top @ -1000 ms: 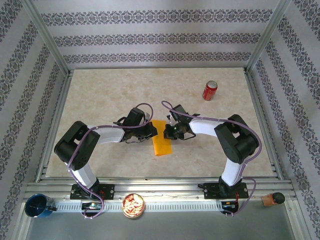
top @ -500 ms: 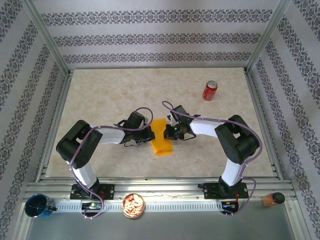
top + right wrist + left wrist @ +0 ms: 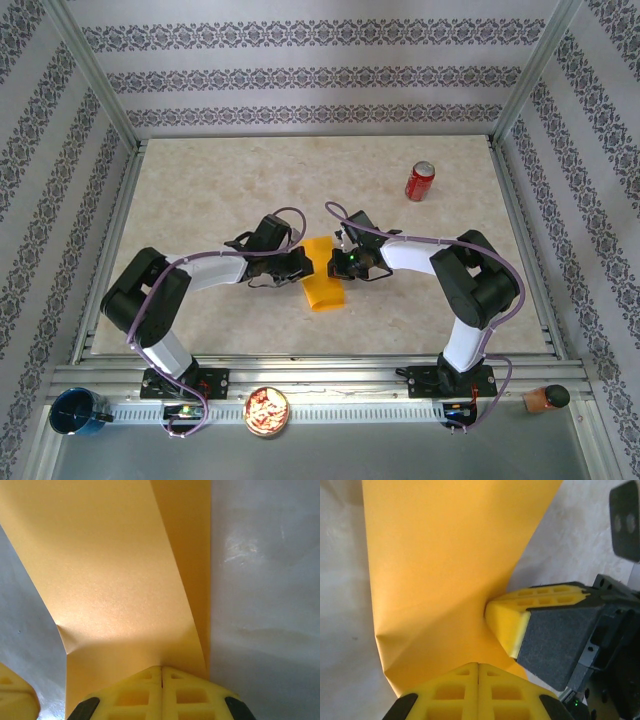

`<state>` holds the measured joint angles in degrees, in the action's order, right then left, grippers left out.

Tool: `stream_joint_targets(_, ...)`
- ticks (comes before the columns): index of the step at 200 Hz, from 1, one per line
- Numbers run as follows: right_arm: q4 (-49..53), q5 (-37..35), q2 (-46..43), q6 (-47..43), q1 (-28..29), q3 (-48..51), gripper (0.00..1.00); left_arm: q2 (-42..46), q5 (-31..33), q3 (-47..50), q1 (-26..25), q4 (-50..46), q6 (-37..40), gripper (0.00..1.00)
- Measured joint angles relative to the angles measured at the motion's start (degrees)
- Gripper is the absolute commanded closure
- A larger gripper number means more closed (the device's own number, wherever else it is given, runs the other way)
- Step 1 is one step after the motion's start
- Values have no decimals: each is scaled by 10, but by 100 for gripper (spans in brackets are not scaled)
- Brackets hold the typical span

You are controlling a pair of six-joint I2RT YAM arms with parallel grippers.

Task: Fold a paper plane with a square sheet of paper (pick it up from the middle)
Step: First fold the square sheet of paper in half at the center of the table.

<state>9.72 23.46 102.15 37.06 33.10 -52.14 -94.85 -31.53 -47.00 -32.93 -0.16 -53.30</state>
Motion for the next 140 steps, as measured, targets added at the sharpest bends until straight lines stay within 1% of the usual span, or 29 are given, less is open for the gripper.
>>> stream_joint_targets(57,-8,0,-2,1,0,6,100,-30,1,29,-1,-10,-6,100)
stream_joint_targets(107,-12,0,-5,3,0,10,100,-26,2,33,-1,-10,17,100)
stream_joint_targets(140,-12,0,-5,3,0,11,100,-2,2,35,-1,-40,18,99)
